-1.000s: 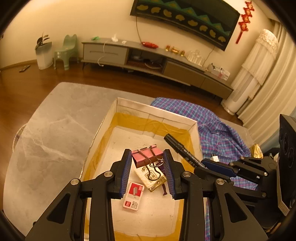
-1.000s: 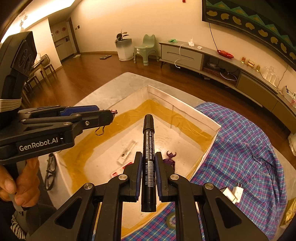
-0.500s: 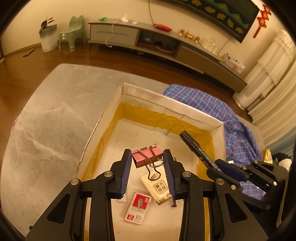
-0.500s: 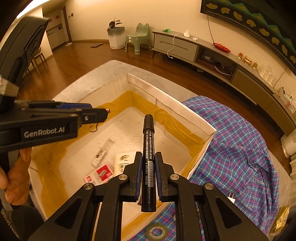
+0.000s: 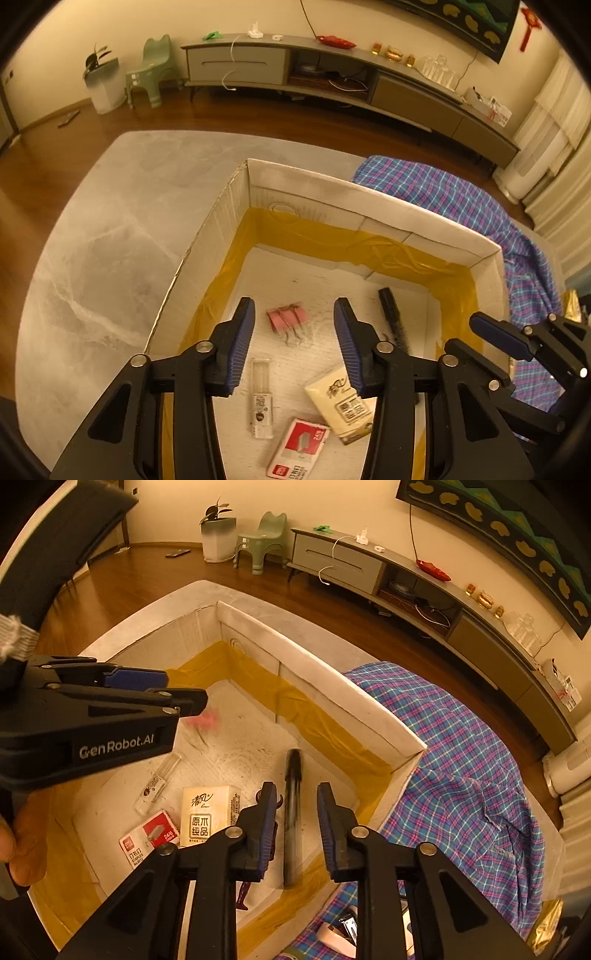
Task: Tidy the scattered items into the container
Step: 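Open the left tool to drop the binder clip while the right tool drops the marker, then move both tools back over the remaining items on the shirt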
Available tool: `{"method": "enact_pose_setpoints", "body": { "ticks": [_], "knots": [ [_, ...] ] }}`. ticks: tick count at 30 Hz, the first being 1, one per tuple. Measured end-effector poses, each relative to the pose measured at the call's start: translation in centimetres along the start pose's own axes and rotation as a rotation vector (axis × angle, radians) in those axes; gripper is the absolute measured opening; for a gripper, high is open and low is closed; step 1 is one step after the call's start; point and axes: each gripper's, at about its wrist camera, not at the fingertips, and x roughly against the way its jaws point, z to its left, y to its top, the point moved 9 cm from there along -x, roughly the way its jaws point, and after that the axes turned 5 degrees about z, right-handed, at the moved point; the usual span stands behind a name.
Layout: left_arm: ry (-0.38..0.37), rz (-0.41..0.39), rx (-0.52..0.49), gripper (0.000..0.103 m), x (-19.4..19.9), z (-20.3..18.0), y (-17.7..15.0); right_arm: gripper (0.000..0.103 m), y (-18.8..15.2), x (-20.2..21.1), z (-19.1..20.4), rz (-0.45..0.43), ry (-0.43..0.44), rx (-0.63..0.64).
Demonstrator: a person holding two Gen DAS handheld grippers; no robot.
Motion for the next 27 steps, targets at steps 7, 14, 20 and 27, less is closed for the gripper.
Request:
{"method": "enact_pose_setpoints", "body": {
  "ticks": [7,14,20,27],
  "knots": [
    [0.002,0.010,0.013,0.049,1.0,0.8,-0.8,0.029,-0.9,0.5,0.0,0.013,0.033,-0.006],
    [0.007,-0.001,-0.015,0.049,4.1,0.7,-2.7,0.041,-2.1,2.2,0.7,0.007,0.038,0.019],
    [0.006,-0.021,-0.041,0.049,6.7,0.1,-4.6,0.044,-3.5,4.0,1.6,0.003,0.042,0.042],
    [0.018,-0.040,-0.097,0.049,9.6,-0.7,-7.3,0.050,-5.5,6.0,2.2,0.002,0.043,0.058]
  ]
}}
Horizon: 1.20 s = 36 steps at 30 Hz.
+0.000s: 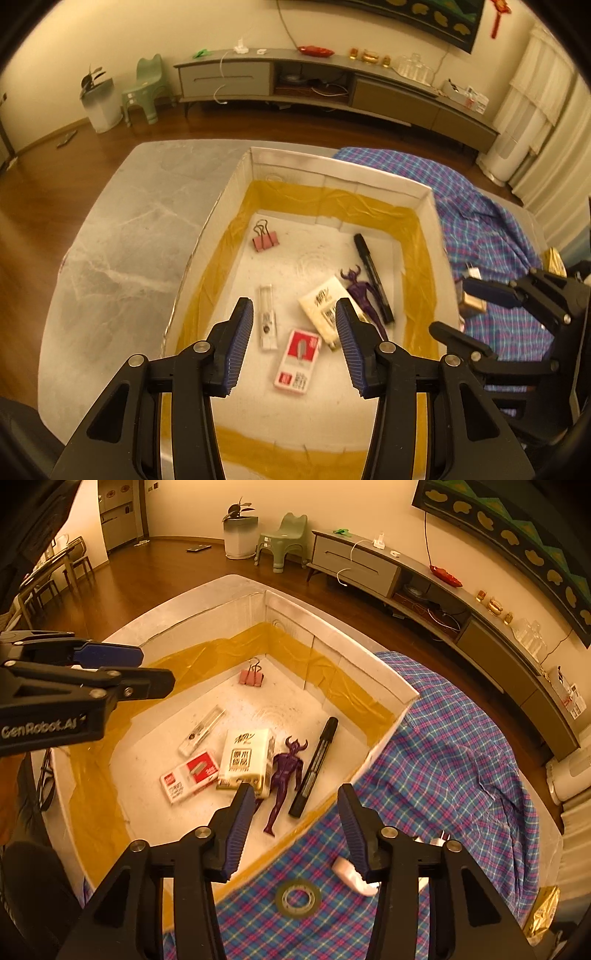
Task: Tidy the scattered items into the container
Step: 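Move both tools back over the remaining items on the shirt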
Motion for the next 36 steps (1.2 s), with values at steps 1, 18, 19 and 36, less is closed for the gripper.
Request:
{"method": "enact_pose_setpoints", "body": {
  "ticks": [1,18,19,36],
  "knots": [
    [0.003,-0.004,-0.010,0.049,0.5,-0.2,-0.3,0.051,-0.3,0.3,0.1,-0.002,0.001,0.000],
    [-0.017,-0.027,-0.052,0.049,5.7,-2.5,-4.7,0.054,-4.4,4.5,2.3,-0.036,0.041,0.017],
    [-0.018,-0.029,-0.055,0.049,6.0,-2.6,-5.0,0.054,-4.6,4.7,2.4,-0.038,0.043,0.018],
    [-0.035,-0.076,-0.095,0.049,10.4,-5.3,-8.9,0.060,-8.3,8.6,4.7,-0.106,0.095,0.029]
  ]
}}
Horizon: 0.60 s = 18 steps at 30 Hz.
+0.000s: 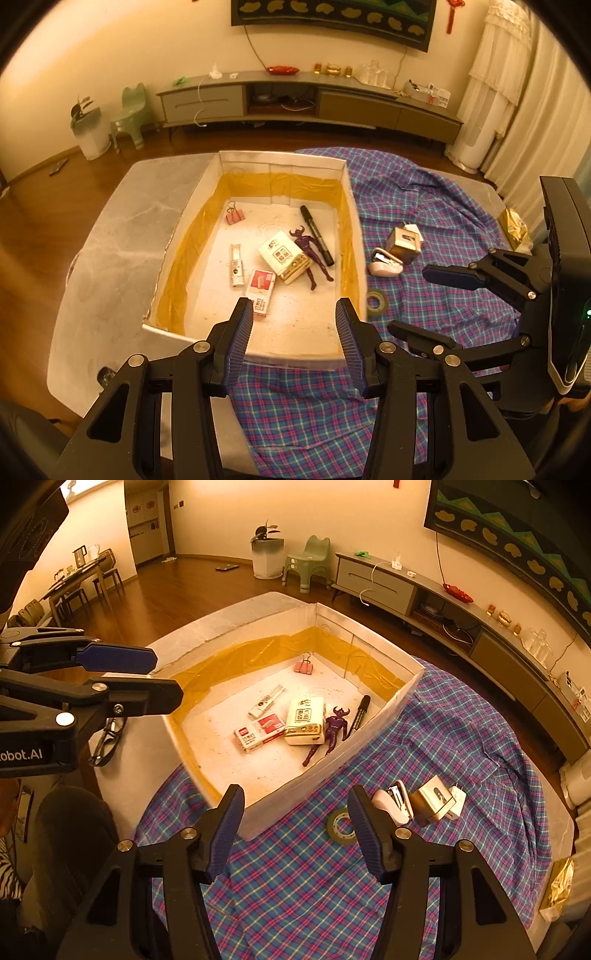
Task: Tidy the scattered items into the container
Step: 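Move both tools back over the remaining items on the shirt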
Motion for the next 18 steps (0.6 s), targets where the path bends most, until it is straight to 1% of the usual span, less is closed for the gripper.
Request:
{"method": "enact_pose_setpoints", "body": {
  "ticks": [4,9,14,18],
  "knots": [
    [0.010,-0.014,-0.027,0.049,0.8,-0.9,-1.4,0.061,-0.9,1.1,0.8,-0.026,0.021,-0.002],
    [0.008,-0.023,-0.069,0.049,1.6,-1.9,-3.3,0.061,-2.2,1.9,1.8,-0.047,0.020,0.020],
    [0.026,-0.044,-0.149,0.049,2.4,-3.8,-5.2,0.061,-3.5,2.5,2.5,-0.068,0.028,0.035],
    [0.022,-0.050,-0.215,0.049,2.6,-6.0,-6.5,0.062,-4.5,2.7,2.4,-0.082,0.050,0.018]
  ]
}}
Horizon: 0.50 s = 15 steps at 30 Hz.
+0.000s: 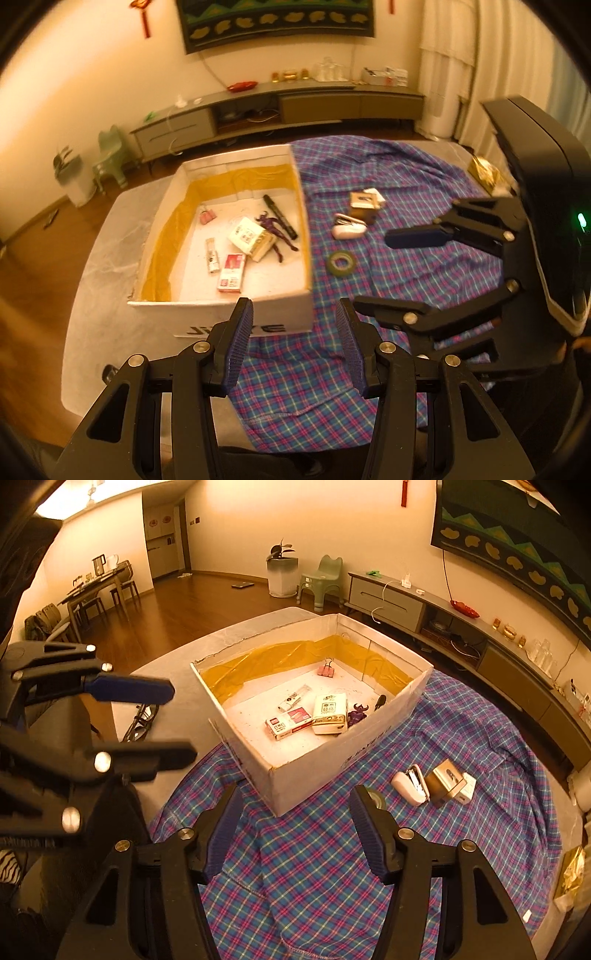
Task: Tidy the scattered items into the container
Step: 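Move both tools back over the remaining items on the shirt, then grasp the white-and-pink stapler with the right tool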
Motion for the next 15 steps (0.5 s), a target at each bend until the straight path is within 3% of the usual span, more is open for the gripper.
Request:
{"method": "enact_pose_setpoints", "body": {
  "ticks": [7,15],
  "knots": [
    [-0.050,0.021,-0.045,0.050,-1.1,-3.4,-1.2,0.062,-2.6,-0.2,-2.0,-0.006,0.021,-0.072],
    [-0.106,0.061,-0.043,0.050,-3.6,-5.9,-1.5,0.062,-5.8,-0.5,-8.0,-0.041,0.037,-0.278]
  ]
}}
